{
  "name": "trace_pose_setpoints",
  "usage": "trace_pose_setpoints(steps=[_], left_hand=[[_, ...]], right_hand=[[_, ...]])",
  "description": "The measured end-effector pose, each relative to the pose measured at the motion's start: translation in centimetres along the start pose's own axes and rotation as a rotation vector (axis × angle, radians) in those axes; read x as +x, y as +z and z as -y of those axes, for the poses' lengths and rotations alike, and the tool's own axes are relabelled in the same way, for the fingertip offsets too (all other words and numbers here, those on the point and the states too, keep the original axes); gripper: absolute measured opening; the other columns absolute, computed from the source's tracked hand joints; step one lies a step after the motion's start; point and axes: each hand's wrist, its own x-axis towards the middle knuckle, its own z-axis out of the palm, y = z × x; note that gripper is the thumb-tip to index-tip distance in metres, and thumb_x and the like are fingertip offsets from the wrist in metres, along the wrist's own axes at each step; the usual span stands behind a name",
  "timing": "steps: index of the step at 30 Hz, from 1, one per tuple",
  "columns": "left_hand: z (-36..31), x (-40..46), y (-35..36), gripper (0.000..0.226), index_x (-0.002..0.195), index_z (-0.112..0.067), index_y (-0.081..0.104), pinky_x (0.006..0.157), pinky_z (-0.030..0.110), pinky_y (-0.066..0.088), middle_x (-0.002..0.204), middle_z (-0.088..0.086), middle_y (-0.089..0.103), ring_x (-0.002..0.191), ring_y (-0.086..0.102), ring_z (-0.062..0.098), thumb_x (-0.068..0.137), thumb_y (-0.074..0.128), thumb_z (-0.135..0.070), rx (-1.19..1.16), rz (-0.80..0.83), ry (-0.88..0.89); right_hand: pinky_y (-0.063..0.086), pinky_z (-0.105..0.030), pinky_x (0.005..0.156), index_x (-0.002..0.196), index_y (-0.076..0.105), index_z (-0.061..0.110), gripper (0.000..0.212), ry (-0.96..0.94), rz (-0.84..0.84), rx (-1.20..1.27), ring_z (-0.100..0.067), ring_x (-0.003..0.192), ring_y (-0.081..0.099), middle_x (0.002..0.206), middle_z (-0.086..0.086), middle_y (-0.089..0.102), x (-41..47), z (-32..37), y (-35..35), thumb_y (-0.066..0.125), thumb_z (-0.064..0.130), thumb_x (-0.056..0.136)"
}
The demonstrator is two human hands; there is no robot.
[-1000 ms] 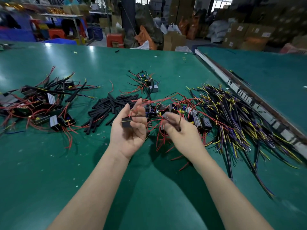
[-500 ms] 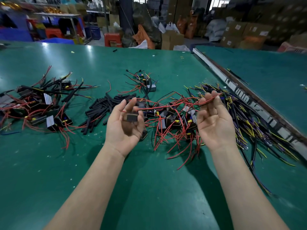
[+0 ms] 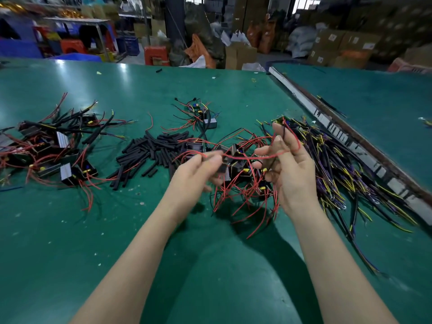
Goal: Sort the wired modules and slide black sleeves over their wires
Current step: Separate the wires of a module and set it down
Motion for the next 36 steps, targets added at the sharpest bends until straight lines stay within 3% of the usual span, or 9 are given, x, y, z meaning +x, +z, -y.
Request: trace_pose_setpoints(steps=[3,8,10,12,16,20,26,32,36], left_hand=[[1.4,-0.4,-0.2,0.06,0.057,-0.018,0.049,0.066,0.036,0.036,0.065,-0.002,0.052,0.075,0.05,0.026,0.079,0.027,-0.07,0.746,-0.208,0.238],[0.9,-0.5,0.1,0.04,0.09,-0.014,0.057,0.082,0.033,0.023,0.105,0.009,0.048,0.107,0.041,0.029,0.078,0.061,-0.052,0.734,-0.687,0.176],[0.8,-0.9,0.7,0.045,0.098,-0.015,0.059,0.087,0.03,0.024,0.111,0.007,0.048,0.11,0.04,0.025,0.077,0.057,-0.054,0.673,-0.575,0.411],[0.2,-1.5,1.8,0.039,0.097,-0.019,0.062,0.088,0.035,0.033,0.104,-0.002,0.055,0.103,0.047,0.021,0.079,0.055,-0.053,0.631,-0.233,0.66],[0.8,-1.9,3.6,0.024,0.079,-0.009,0.067,0.067,0.041,0.046,0.073,0.001,0.061,0.072,0.056,0.024,0.086,0.066,-0.032,0.685,0.118,0.821],[0.6,-1.6,3.1,0.012,0.086,-0.012,0.072,0.068,0.02,0.046,0.075,-0.006,0.062,0.071,0.059,0.01,0.087,0.062,-0.018,0.296,-0.046,0.59],[-0.6,-0.5,1.2,0.015,0.078,-0.027,0.076,0.06,0.015,0.049,0.086,-0.006,0.071,0.074,0.063,0.004,0.079,0.062,-0.033,-0.496,-0.227,0.171],[-0.6,0.0,-0.7,0.022,0.085,-0.033,0.072,0.098,0.031,0.041,0.12,-0.002,0.054,0.113,0.051,0.008,0.081,0.054,-0.044,-0.288,-0.424,0.145],[-0.6,0.6,-1.1,0.019,0.091,-0.021,0.07,0.091,0.022,0.044,0.102,-0.007,0.071,0.104,0.06,0.01,0.078,0.059,-0.03,-0.568,-0.372,0.104]], right_hand=[[0.028,-0.013,0.034,0.112,0.063,0.037,0.021,-0.024,-0.022,0.002,-0.011,0.043,0.059,0.072,-0.002,0.072,0.2,0.3,-0.5,0.048,0.033,0.099],[0.032,-0.014,0.032,0.118,0.06,0.041,0.027,-0.013,-0.004,-0.029,-0.009,0.03,0.042,0.068,-0.003,0.071,0.2,-0.1,-0.4,0.053,0.039,0.092],[0.031,-0.014,0.032,0.122,0.056,0.041,0.026,0.001,0.004,-0.12,-0.006,0.029,0.037,0.065,-0.001,0.07,0.2,-0.6,0.0,0.048,0.033,0.099],[0.034,-0.015,0.035,0.131,0.047,0.037,0.032,0.019,0.044,-0.154,-0.006,0.031,0.04,0.063,0.002,0.068,0.1,-1.0,0.4,0.044,0.024,0.102],[0.037,-0.014,0.042,0.136,0.047,0.023,0.038,0.099,0.145,-0.135,-0.006,0.045,0.051,0.071,0.005,0.07,-0.1,-1.4,0.6,0.045,0.009,0.101],[0.042,-0.015,0.056,0.11,0.064,0.027,0.025,0.19,0.217,-0.131,-0.001,0.068,0.058,0.087,0.009,0.072,0.2,-1.5,0.2,0.05,0.01,0.097],[0.045,-0.012,0.088,0.115,0.053,0.044,0.032,0.133,0.468,-0.604,0.007,0.102,0.057,0.107,0.012,0.061,-0.2,-2.4,-0.4,0.063,0.027,0.09],[0.039,-0.011,0.08,0.122,0.062,0.023,0.036,-0.13,0.493,-1.05,-0.002,0.093,0.058,0.095,0.013,0.064,0.1,-2.2,-1.3,0.061,0.04,0.09],[0.038,-0.005,0.069,0.106,0.06,0.046,0.041,0.065,0.594,-0.895,0.012,0.078,0.056,0.081,0.024,0.064,-0.2,-1.6,-1.6,0.067,0.059,0.068]])
